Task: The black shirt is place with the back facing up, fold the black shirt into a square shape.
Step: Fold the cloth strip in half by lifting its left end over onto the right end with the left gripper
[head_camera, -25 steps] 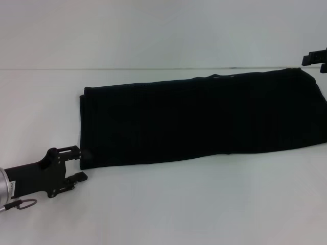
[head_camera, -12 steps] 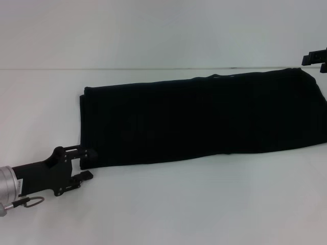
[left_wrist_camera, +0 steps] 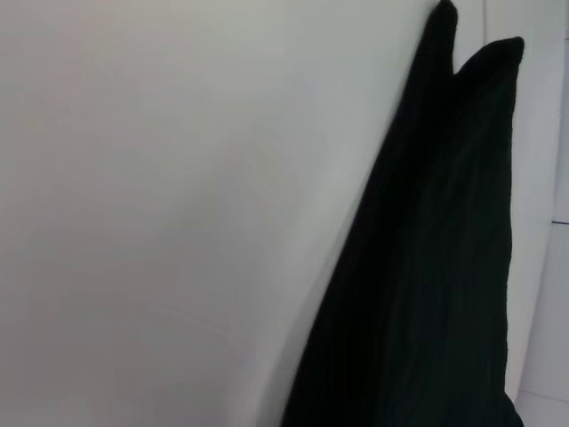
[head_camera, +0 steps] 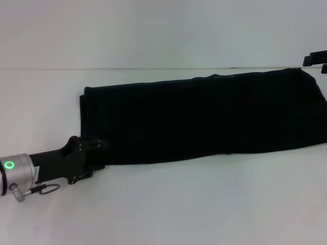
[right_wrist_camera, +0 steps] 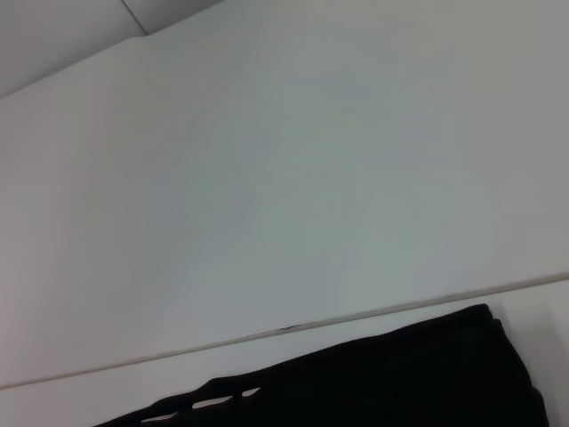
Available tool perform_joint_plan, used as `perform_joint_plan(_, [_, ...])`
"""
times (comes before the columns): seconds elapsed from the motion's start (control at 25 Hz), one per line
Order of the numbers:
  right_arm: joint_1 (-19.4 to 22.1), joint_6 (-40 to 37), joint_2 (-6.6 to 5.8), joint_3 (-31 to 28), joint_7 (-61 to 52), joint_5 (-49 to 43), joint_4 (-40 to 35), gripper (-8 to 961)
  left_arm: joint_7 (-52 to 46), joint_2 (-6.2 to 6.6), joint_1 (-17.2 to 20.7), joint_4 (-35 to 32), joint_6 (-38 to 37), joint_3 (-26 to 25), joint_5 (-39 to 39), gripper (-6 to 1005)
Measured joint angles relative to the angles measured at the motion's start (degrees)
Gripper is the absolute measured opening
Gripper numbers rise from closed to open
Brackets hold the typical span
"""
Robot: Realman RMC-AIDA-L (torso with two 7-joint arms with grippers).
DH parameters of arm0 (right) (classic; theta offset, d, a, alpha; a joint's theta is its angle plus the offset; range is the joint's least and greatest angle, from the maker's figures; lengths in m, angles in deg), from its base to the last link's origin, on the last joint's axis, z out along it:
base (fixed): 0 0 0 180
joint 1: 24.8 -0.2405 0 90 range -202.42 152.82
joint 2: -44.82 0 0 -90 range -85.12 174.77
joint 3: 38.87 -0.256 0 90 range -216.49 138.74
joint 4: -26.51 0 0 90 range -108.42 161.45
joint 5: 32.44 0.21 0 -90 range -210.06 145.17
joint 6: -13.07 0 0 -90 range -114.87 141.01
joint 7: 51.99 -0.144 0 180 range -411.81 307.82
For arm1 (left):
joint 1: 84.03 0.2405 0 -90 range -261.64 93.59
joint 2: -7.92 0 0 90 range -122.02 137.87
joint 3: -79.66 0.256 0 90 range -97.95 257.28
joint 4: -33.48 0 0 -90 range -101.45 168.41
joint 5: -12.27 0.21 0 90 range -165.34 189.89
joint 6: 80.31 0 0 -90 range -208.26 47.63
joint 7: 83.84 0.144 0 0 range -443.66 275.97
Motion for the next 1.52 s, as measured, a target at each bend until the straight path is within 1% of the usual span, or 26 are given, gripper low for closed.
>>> perform_joint_plan(0.16, [0.1,-0.4,-0.04,0.0,0.0,0.0,0.0,643,0.5,-0.38,-0.7,0.1,0.8,-0.3,-1.7,610])
perform_joint_plan(0.32, [0.3,-0.7,-0.07,0.0,0.0,0.0,0.0,642,2.7,-0.47,0.2,0.0,-0.4,-0.3,-6.7,610])
perform_joint_plan(0.4, [0.4,-0.7,-0.12,0.0,-0.2,0.0,0.0,642,3.0,-0.49,0.6,-0.3,-0.9,-0.2,-7.4,610])
perform_joint_plan(0.6, [0.6,-0.8,-0.19,0.0,-0.6,0.1,0.0,642,3.0,-0.40,1.4,-0.5,-0.9,0.6,-6.9,610])
perform_joint_plan(0.72, [0.6,-0.9,-0.19,0.0,-0.6,0.1,0.0,642,2.9,-0.34,1.8,-0.6,-0.8,2.0,-6.8,610])
perform_joint_plan(0.88, [0.6,-1.0,-0.20,0.0,-0.6,0.1,0.0,642,1.6,0.27,2.1,-0.8,-1.2,4.8,-5.8,609])
perform_joint_plan(1.0, [0.5,-1.0,-0.25,0.0,-0.6,0.1,0.0,642,0.2,0.73,1.9,-1.4,-1.3,5.4,-3.3,609])
perform_joint_plan(1.32, [0.9,-1.2,-0.36,-0.1,-0.6,0.0,0.0,642,-1.0,0.71,1.9,-1.6,0.2,5.1,-2.7,609])
perform_joint_plan(1.52, [1.0,-1.3,-0.37,-0.3,-0.6,0.0,0.0,642,-1.4,0.26,1.2,-1.0,2.5,5.0,-3.1,608])
